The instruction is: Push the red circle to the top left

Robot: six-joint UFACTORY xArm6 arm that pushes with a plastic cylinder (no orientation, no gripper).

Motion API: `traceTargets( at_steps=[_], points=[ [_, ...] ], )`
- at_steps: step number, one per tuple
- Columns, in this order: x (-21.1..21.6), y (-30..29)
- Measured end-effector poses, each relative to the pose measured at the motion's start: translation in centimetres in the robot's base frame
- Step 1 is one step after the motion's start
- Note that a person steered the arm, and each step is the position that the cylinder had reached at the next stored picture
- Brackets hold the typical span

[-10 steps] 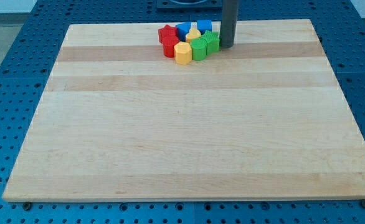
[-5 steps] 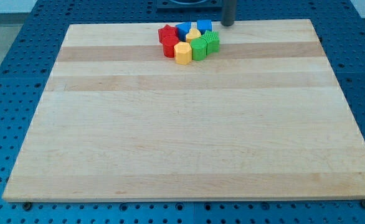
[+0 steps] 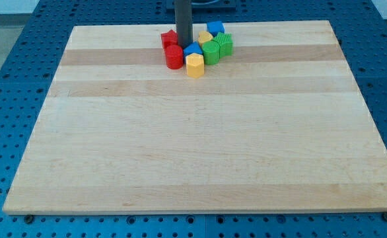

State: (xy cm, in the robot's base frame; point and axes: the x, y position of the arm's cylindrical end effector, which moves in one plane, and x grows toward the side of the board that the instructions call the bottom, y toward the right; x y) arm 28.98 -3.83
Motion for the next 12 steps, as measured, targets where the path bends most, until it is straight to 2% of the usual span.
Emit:
traceTargets(
  at_steps=[4,5,12],
  points=[
    [12.0,-5.7],
    [13.4,-7.4],
    [0.4,-7.7]
  ],
)
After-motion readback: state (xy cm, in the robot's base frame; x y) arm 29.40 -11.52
